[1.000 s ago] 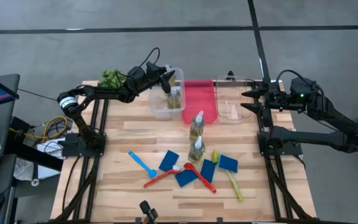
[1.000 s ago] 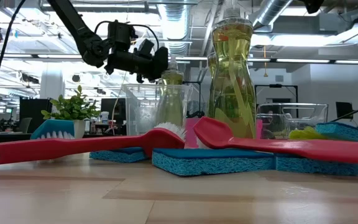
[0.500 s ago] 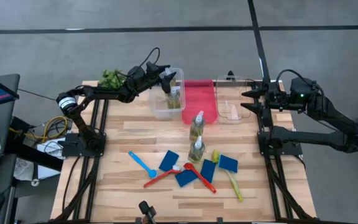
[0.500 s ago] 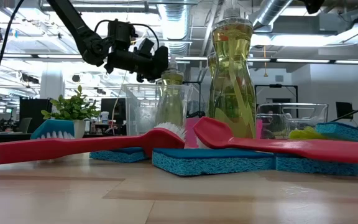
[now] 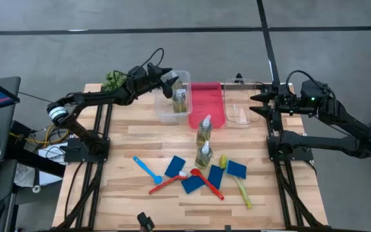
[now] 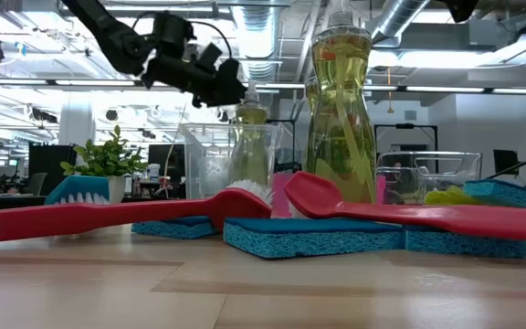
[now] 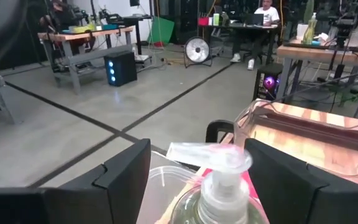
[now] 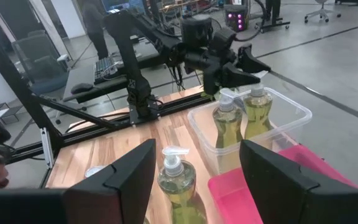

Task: Pick & Place Kitchen Sink Supplies
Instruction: Put the transparent soap dispenser into the transparent container

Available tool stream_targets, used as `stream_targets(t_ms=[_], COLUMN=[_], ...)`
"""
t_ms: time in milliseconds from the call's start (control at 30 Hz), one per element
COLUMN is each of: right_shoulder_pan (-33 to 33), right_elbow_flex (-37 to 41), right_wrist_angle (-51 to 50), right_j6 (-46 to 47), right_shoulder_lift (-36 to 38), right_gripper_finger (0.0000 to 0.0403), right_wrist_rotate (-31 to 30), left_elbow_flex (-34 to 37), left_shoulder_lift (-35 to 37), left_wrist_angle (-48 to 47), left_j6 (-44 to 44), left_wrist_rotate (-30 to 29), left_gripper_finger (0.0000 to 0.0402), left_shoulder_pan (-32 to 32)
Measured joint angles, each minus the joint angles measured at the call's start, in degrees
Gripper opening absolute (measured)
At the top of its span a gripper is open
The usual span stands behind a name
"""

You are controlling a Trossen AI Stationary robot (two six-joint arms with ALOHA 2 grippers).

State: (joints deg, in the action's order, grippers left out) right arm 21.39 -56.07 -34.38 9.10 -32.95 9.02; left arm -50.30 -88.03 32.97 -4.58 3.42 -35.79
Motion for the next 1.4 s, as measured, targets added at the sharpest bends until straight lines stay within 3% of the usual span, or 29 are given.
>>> stream_targets(t_ms=[200, 567, 933, 1100, 1233, 1400], right_shoulder_pan=[0.0, 0.0, -7.7, -11.8, -12.4, -12.7], right_elbow_flex=[0.0, 0.0, 0.0, 0.0, 0.0, 0.0], right_wrist_angle=[0.7, 2.6, -2.5, -1.0, 3.2, 7.3], right_j6=[0.0, 4.2, 4.2, 1.5, 0.4, 0.9], right_shoulder_lift=[0.0, 0.0, -5.1, -10.4, -15.0, -18.9], right_gripper_finger=[0.0225, 0.0225, 0.0225, 0.0225, 0.0225, 0.0225], right_wrist_rotate=[0.0, 0.0, 0.1, -0.7, -3.3, -3.1], left_elbow_flex=[0.0, 2.4, 2.3, 2.3, 2.3, 2.3], left_shoulder_lift=[4.9, 13.2, 23.1, 26.0, 26.0, 21.5], left_wrist_angle=[-5.7, -6.6, -8.7, -16.5, -22.7, -22.3], left_j6=[-0.1, 0.8, 0.6, 0.4, 0.1, 0.3], left_wrist_rotate=[0.0, -0.5, 0.2, 0.3, 0.3, 1.3], left_gripper_finger=[0.0260, 0.0255, 0.0247, 0.0242, 0.0234, 0.0225], left_shoulder_pan=[0.0, 1.0, 12.1, 18.2, 21.5, 24.3])
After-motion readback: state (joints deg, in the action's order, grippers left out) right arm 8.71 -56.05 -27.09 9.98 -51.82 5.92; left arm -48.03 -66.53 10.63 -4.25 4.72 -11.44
